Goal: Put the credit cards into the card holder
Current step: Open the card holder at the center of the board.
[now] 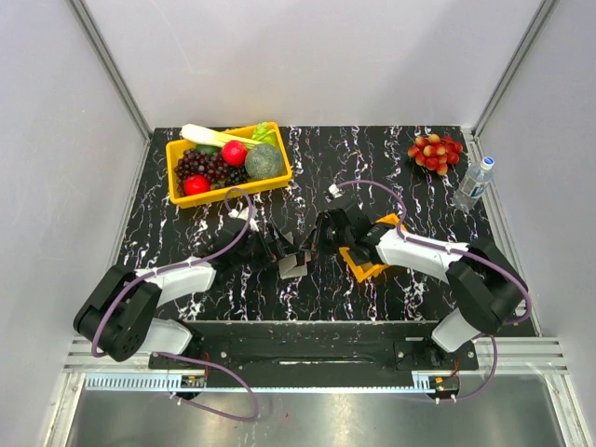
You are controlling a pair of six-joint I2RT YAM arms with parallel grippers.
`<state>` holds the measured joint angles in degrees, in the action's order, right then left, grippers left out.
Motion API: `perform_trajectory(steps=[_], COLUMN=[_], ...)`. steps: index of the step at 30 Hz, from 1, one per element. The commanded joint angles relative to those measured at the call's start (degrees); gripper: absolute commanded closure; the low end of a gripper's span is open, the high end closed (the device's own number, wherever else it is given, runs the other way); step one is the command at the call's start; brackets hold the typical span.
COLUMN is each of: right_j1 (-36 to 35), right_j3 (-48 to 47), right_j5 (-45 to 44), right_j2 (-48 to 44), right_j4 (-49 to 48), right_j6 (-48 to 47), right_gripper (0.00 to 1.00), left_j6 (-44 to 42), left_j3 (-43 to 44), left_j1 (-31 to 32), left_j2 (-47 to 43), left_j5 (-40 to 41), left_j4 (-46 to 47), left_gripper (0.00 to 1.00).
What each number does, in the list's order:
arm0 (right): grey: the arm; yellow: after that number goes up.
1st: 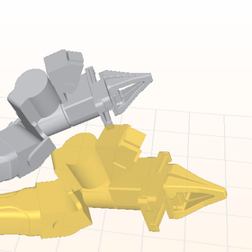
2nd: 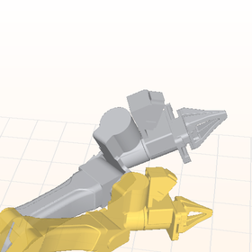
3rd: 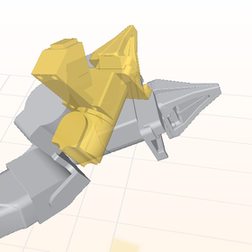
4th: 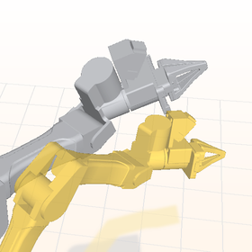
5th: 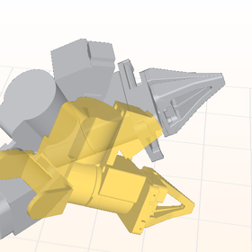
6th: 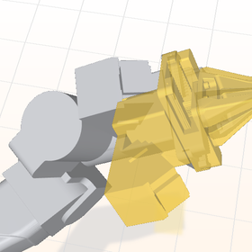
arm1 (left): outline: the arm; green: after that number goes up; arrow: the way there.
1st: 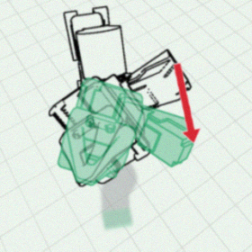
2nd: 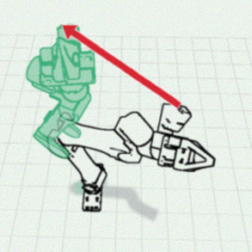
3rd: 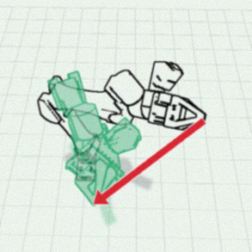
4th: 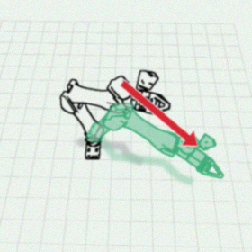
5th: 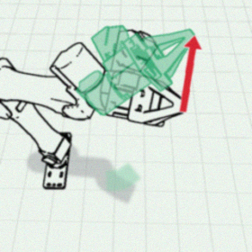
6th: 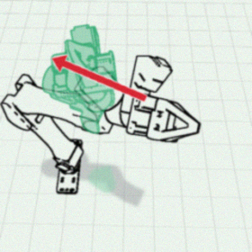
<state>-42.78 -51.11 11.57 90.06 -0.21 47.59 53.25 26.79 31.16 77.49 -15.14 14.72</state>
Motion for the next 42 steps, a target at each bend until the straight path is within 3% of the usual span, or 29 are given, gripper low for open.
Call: perform_trajectory(steps=[1, 5, 9, 15, 18, 26, 28, 32, 38, 40, 42], right_j1=[-2.30, -3.09, -3.53, -3.53, -3.53, -3.53, -3.53, -3.88, -4.68, -4.85, -4.85], right_j3=[-4.43, -5.58, -6.02, -5.93, -6.37, -7.51, -8.12, -9.53, -12.08, -11.99, -11.56], right_j5=[-1.20, -1.29, -0.24, 2.22, 2.49, 5.12, 5.74, 6.97, 7.85, 8.55, 9.08], right_j2=[-0.77, 0.02, 0.64, 0.64, 0.64, 2.92, 3.89, 6.44, 8.73, 8.99, 8.99], right_j4=[-0.23, 1.70, 1.00, -3.13, -3.39, -5.59, -6.03, -6.47, -6.73, -8.57, -11.03], right_j6=[-1.36, -1.63, -0.93, 0.75, 0.57, 1.89, 2.33, 3.12, 3.56, 4.34, 5.66], right_gripper=[1.00, 1.00, 1.00, 1.00, 1.00, 1.00, 1.00, 1.00, 1.00, 1.00, 1.00], left_j6=[0.18, -0.08, -0.08, 0.18, 0.01, -1.13, -1.31, -1.49, -1.66, -1.84, -2.19], left_j3=[-0.42, -1.03, -1.47, -3.84, -4.90, -5.87, -6.31, -7.27, -9.29, -9.56, -9.56], left_j1=[-0.13, -1.01, -1.98, -3.20, -4.17, -6.37, -6.98, -7.95, -10.23, -10.94, -11.56], left_j2=[-1.99, -2.26, -1.38, -2.87, -3.93, -5.42, -5.95, -7.09, -8.94, -9.73, -10.43], left_j5=[0.20, -0.15, -1.30, -1.04, -1.30, -2.44, -2.79, -3.06, -4.11, -4.64, -5.08], left_j4=[4.70, 4.70, 5.67, 6.11, 5.93, 4.97, 5.05, 4.70, 4.53, 4.09, 3.57], left_gripper=[0.05, 0.09, 0.22, 0.32, 0.43, 0.56, 0.67, 0.71, 0.87, 0.98, 1.00])
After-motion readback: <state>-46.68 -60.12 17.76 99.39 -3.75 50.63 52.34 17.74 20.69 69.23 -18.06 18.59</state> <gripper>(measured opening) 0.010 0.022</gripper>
